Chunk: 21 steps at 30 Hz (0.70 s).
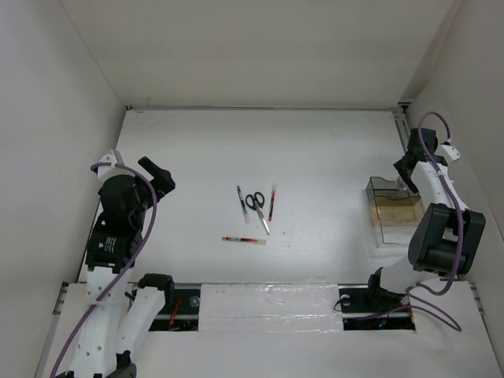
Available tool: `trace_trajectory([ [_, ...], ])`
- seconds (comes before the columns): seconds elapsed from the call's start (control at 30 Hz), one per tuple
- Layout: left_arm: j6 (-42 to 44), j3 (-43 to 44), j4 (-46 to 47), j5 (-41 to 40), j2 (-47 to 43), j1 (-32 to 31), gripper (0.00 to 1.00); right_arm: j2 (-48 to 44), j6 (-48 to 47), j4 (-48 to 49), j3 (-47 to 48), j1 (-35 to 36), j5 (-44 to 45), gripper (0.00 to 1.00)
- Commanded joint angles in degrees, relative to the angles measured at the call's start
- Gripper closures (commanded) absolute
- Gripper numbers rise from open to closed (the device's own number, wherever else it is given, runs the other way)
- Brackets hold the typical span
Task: Sort the stationery into containers
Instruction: Place the stationery into the container
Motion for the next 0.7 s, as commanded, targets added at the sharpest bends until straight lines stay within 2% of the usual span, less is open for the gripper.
trace_trajectory([
  [0.0,0.3,-0.4,2.3,0.1,0.1,0.0,0.0,1.7,1.4,2.9,1.2,-1.1,2.1,1.0],
  [0.67,0.3,-0.4,2.3,0.1,0.7,0.0,0.0,3.8,2.1,3.6,-0.2,-2.8,2.3,1.0],
])
